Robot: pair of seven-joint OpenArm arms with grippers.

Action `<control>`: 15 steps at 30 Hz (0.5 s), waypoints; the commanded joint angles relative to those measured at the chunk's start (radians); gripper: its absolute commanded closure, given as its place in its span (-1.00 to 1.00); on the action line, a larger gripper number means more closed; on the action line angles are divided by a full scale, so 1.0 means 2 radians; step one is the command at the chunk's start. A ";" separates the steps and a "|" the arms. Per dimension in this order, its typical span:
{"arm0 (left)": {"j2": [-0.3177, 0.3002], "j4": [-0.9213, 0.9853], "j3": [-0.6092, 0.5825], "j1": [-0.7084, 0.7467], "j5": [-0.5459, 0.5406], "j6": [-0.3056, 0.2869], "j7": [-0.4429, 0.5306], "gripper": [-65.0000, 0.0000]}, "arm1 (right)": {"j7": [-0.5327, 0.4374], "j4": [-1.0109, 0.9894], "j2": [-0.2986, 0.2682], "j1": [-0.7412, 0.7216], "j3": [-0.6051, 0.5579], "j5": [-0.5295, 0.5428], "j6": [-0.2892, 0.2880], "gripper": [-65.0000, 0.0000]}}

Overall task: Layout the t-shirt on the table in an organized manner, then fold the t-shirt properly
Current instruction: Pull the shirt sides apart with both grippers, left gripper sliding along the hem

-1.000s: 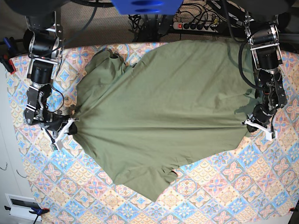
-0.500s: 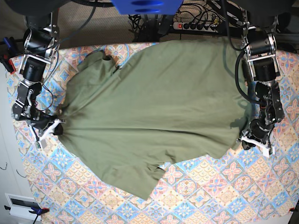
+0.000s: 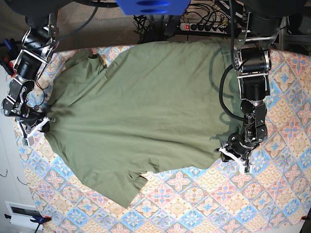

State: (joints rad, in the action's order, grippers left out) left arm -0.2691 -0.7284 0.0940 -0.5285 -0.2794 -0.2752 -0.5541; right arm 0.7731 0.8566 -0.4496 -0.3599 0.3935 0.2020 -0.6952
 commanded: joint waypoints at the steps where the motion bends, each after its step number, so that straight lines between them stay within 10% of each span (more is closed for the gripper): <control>1: -0.013 -0.008 0.003 -0.014 -0.003 -0.002 0.011 0.32 | -0.006 0.009 -0.012 -0.009 0.002 0.006 -0.001 0.91; 15: -0.035 -0.005 -0.021 0.002 0.036 -0.002 0.011 0.32 | -0.006 0.009 -0.010 -0.008 0.002 0.006 -0.001 0.91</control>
State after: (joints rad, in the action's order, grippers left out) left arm -0.3294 -0.7231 0.0483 -0.4866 -0.1940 -0.2817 -0.5377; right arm 0.7795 0.8566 -0.4465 -0.3492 0.3939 0.1986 -0.6952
